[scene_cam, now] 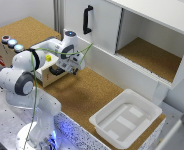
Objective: Close the cabinet drawer
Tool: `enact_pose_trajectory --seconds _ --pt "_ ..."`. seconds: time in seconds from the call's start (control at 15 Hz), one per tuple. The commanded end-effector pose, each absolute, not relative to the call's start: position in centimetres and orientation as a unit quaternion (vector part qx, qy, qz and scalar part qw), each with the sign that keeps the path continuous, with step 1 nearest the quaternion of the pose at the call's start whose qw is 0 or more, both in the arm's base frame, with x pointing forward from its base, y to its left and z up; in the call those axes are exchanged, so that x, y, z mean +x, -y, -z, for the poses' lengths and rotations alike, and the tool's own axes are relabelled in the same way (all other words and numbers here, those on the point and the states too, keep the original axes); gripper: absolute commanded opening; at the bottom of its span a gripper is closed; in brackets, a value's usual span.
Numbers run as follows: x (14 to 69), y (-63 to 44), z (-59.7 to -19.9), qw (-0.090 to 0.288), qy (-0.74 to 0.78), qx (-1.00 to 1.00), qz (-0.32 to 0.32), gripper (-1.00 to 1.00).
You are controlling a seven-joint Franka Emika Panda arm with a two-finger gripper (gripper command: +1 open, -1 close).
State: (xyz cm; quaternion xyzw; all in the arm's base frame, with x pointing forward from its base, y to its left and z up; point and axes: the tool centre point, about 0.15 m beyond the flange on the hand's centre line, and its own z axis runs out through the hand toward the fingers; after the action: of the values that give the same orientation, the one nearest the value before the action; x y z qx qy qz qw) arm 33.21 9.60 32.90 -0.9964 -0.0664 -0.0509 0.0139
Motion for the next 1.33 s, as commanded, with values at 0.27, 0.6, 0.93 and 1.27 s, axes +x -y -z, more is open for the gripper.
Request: enact_pose_trajectory --seconds 0.27,0.6,0.93,1.27 --pt "33.8 -16.7 -32.7 0.016 0.066 -0.997 0.023 -1.00" --pt "32.1 -21.4 -32.2 0.009 0.086 -0.996 0.021 -1.00" --pt "30.9 -26.6 -32.7 0.005 0.123 -0.992 0.041 -1.00" --pt "29.8 -29.9 -33.2 0.011 0.144 -0.988 0.059 -1.00"
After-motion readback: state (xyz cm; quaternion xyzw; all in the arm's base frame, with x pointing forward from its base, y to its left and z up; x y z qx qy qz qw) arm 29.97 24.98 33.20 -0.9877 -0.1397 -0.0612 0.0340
